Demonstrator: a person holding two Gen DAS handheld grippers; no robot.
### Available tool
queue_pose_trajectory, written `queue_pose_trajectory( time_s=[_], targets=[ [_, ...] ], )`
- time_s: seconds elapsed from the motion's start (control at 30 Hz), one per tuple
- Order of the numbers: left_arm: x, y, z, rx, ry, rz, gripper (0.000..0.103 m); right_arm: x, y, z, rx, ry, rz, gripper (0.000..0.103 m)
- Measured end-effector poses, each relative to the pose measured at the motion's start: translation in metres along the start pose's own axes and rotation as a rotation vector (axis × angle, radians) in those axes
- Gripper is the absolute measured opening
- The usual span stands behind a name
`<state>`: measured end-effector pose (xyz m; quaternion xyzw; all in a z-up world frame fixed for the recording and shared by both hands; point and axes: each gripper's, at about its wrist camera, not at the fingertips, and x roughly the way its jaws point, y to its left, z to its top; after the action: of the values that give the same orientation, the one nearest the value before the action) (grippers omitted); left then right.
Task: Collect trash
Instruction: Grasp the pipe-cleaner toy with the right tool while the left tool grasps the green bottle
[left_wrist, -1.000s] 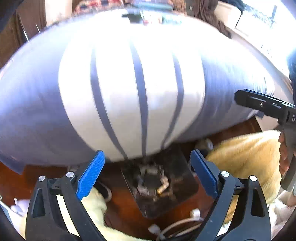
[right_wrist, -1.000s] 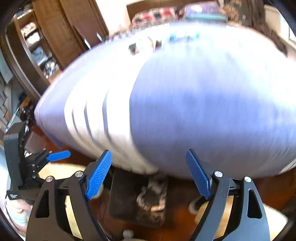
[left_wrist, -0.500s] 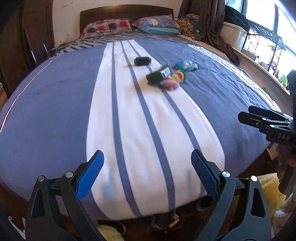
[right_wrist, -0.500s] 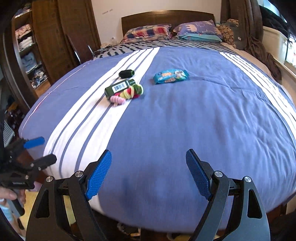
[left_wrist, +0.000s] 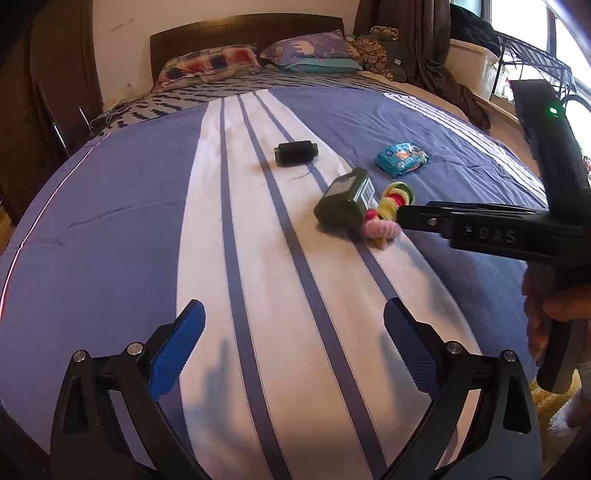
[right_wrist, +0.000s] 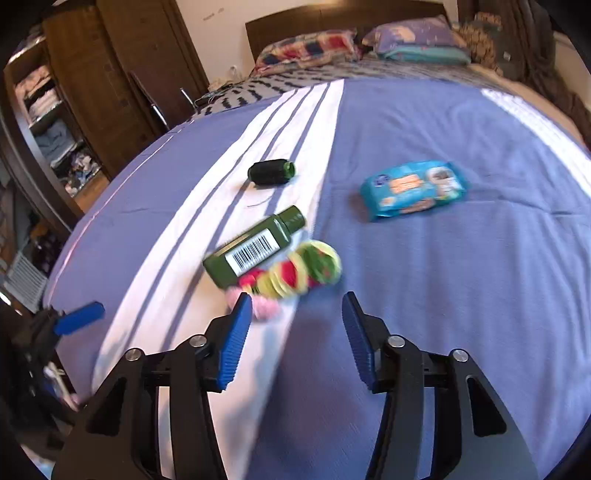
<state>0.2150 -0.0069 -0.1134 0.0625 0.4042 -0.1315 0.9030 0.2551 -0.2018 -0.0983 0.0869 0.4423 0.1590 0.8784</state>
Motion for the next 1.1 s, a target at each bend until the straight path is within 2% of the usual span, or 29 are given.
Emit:
queue_pose_trajectory(
  time_s=[0.33, 0.37, 0.4, 0.43, 0.53, 0.63, 0.83, 1.03, 1.1],
  targets=[
    [0.019, 0.005, 0.011, 0.000, 0.000, -0.021, 0.093, 0.044, 0.001, 0.027, 0.060, 0.055, -0.005, 0.048],
    [0.021, 0.005, 0.013, 0.001, 0.000, -0.022, 0.093, 0.045, 0.001, 0.028, 0.059, 0.055, -0.007, 0.047],
    [0.023, 0.006, 0.015, 0.000, 0.000, -0.023, 0.093, 0.047, 0.004, 0.031, 0.038, 0.054, -0.023, 0.040],
    [0.025, 0.006, 0.017, -0.003, 0.001, -0.025, 0.093, 0.048, 0.006, 0.033, 0.007, 0.054, -0.050, 0.039],
    [0.033, 0.008, 0.026, -0.011, 0.001, -0.039, 0.093, 0.046, 0.007, 0.033, -0.041, 0.057, -0.055, 0.038],
    [0.044, 0.009, 0.038, -0.009, -0.001, -0.039, 0.092, 0.036, 0.001, 0.036, -0.085, 0.033, -0.108, 0.037],
    [0.068, 0.003, 0.061, 0.024, -0.001, -0.040, 0.091, 0.019, -0.027, 0.040, -0.054, 0.008, -0.113, 0.037],
    [0.088, -0.003, 0.080, 0.040, 0.009, -0.068, 0.085, 0.014, -0.040, 0.038, -0.036, 0.008, -0.087, 0.037],
    [0.093, -0.006, 0.083, 0.048, 0.017, -0.068, 0.074, 0.013, -0.042, 0.036, -0.034, 0.008, -0.088, 0.037]
  ],
)
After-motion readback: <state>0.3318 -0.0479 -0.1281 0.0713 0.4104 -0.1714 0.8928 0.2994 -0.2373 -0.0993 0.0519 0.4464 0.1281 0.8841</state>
